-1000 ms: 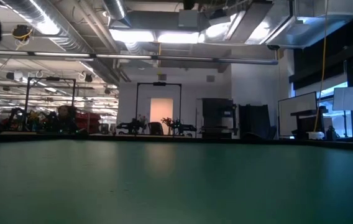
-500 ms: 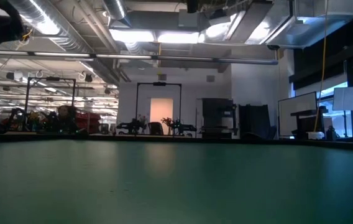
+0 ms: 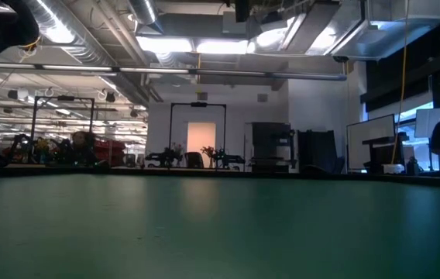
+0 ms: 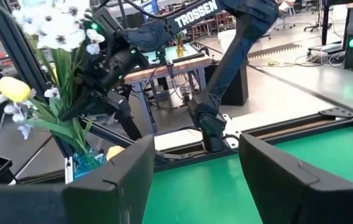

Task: Sort flowers into vase by color
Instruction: Put the white flowers into the blue vase

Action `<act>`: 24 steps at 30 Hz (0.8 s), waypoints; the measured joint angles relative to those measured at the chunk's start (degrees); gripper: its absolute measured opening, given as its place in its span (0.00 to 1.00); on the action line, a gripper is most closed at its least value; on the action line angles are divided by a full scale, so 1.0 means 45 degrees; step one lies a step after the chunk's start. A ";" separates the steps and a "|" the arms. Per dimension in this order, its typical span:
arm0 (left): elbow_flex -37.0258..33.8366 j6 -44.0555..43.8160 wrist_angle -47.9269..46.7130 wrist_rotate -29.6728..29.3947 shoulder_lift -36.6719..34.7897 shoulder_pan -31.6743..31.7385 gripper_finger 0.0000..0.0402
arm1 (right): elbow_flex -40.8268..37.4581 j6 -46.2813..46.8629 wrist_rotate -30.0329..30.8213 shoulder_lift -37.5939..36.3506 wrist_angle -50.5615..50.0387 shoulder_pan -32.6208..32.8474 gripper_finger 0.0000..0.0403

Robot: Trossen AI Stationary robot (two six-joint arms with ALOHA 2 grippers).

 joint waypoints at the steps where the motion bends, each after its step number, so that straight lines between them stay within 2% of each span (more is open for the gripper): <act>1: 0.0000 0.0215 -0.0029 -0.0068 0.0105 -0.0010 0.01 | 0.0000 0.0122 0.0000 0.0000 -0.0040 0.0000 0.57; 6: 0.0000 0.0506 -0.0020 -0.0632 0.0970 -0.0005 0.01 | -0.0005 0.0252 0.0000 0.0005 -0.0252 0.0000 0.57; 10: 0.0100 -0.0128 -0.0292 0.0167 0.1481 -0.0076 0.01 | -0.0005 0.0258 0.0000 0.0005 -0.0257 -0.0005 0.57; 17: 0.0173 0.1353 -0.0453 0.0178 0.1844 -0.0718 0.01 | -0.0005 0.1053 0.0005 0.0005 -0.0262 -0.0005 0.57; 24: -0.0637 0.1659 -0.0448 -0.1857 0.2776 -0.1489 0.01 | 0.0148 0.2021 -0.0020 -0.0096 -0.0576 -0.0178 0.57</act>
